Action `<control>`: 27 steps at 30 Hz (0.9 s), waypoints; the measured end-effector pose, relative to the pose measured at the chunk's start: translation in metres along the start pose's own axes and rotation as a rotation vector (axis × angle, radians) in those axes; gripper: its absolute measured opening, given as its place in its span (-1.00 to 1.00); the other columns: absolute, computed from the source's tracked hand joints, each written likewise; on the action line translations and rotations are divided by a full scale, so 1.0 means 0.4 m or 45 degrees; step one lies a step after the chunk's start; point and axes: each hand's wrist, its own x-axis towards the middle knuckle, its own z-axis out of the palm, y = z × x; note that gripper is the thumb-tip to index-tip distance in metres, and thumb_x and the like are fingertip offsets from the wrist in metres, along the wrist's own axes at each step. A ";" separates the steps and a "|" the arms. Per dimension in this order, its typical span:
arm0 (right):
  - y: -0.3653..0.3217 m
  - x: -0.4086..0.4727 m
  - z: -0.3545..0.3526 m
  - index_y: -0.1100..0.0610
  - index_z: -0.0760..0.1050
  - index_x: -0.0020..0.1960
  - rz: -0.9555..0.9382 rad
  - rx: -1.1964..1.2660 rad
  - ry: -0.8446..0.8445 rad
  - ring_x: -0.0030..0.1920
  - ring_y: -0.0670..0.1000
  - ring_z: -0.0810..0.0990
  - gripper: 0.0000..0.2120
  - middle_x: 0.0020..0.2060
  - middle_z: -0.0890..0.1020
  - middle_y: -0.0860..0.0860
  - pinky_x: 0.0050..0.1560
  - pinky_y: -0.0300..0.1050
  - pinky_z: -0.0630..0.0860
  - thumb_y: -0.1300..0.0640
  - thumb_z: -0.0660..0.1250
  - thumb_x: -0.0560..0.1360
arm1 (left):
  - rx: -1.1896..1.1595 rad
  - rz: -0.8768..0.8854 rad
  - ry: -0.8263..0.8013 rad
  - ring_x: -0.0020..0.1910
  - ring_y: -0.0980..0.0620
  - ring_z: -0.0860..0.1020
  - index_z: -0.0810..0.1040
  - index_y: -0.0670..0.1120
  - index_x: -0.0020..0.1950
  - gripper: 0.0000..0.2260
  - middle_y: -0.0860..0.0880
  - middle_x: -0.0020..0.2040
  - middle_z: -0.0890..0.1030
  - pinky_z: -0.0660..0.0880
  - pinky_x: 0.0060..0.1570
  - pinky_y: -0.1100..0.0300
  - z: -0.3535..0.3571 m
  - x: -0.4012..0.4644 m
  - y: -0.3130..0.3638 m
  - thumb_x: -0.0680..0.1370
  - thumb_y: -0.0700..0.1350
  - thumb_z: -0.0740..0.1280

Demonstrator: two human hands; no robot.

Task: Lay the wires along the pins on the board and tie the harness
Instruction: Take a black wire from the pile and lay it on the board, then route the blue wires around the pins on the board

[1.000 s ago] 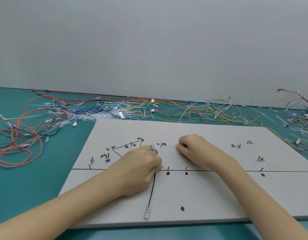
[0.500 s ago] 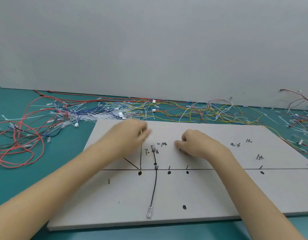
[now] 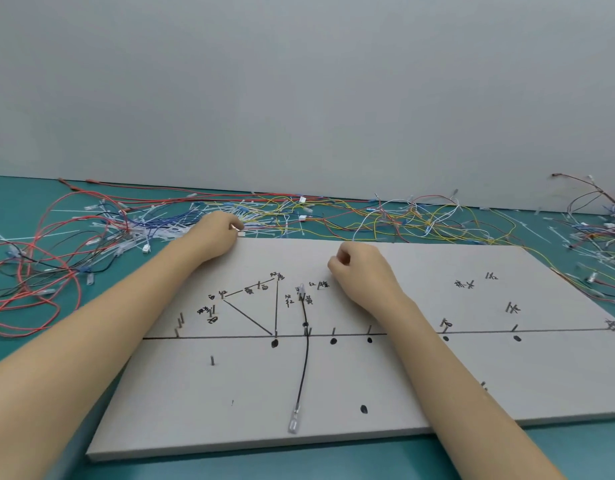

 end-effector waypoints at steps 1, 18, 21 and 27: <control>0.004 0.001 0.002 0.21 0.44 -0.20 -0.005 0.016 0.010 -0.18 0.13 0.49 -0.80 -0.24 0.55 0.07 -0.23 -0.07 0.38 0.11 0.20 0.52 | 0.001 -0.020 -0.017 0.22 -0.15 0.49 0.62 -0.13 0.17 -0.70 -0.19 0.25 0.55 0.43 0.20 0.08 -0.002 0.005 0.006 0.58 -0.29 0.16; 0.007 0.006 0.024 0.11 0.38 -0.29 -0.010 0.128 -0.049 -0.22 0.06 0.46 -0.79 -0.31 0.49 -0.03 -0.28 -0.10 0.34 0.12 0.20 0.51 | -0.242 0.064 0.359 -0.05 -0.08 0.55 0.66 -0.20 0.03 -0.71 -0.14 -0.13 0.67 0.27 0.04 0.27 -0.020 -0.002 0.004 0.47 -0.41 0.21; 0.007 0.008 0.024 0.11 0.39 -0.29 -0.006 0.124 -0.058 -0.20 0.06 0.47 -0.80 -0.30 0.50 -0.04 -0.25 -0.09 0.35 0.12 0.20 0.51 | -0.237 0.116 0.367 -0.08 -0.10 0.60 0.67 -0.24 0.01 -0.64 -0.17 -0.13 0.67 0.42 0.12 0.21 -0.027 -0.018 0.006 0.37 -0.44 0.17; 0.011 0.009 0.027 0.10 0.40 -0.29 -0.003 0.147 -0.068 -0.21 0.05 0.48 -0.80 -0.30 0.52 -0.04 -0.24 -0.09 0.38 0.11 0.20 0.51 | -0.254 0.221 0.577 -0.13 -0.13 0.61 0.68 -0.27 0.00 -0.81 -0.22 -0.08 0.67 0.46 -0.03 0.20 -0.029 -0.024 0.005 0.45 -0.42 0.35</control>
